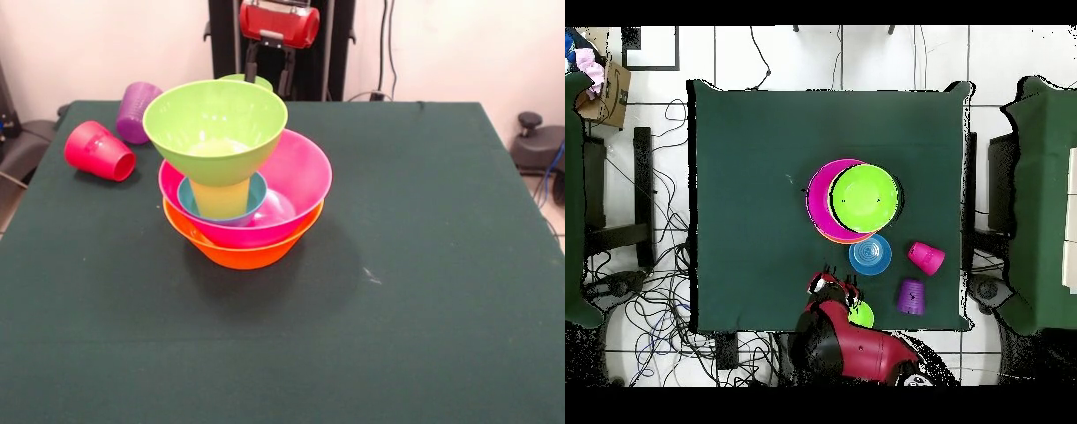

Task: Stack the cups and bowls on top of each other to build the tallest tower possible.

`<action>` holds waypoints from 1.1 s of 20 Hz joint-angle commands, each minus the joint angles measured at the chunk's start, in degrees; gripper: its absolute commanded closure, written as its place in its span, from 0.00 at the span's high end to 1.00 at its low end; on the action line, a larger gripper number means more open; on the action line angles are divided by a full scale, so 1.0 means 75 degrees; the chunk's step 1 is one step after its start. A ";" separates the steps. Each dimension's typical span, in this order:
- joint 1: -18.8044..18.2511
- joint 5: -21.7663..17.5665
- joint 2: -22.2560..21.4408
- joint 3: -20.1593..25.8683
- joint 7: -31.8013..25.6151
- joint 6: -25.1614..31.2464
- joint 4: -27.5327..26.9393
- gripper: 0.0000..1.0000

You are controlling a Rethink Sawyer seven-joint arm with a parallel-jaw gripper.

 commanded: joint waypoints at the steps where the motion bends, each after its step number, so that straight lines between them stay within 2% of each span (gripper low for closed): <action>1: 0.0185 -0.0321 0.0459 0.0147 0.0950 -0.0199 0.0119 1.00; 22: 0.0307 -0.0255 0.1921 -0.0113 0.1115 -0.1481 -0.0319 1.00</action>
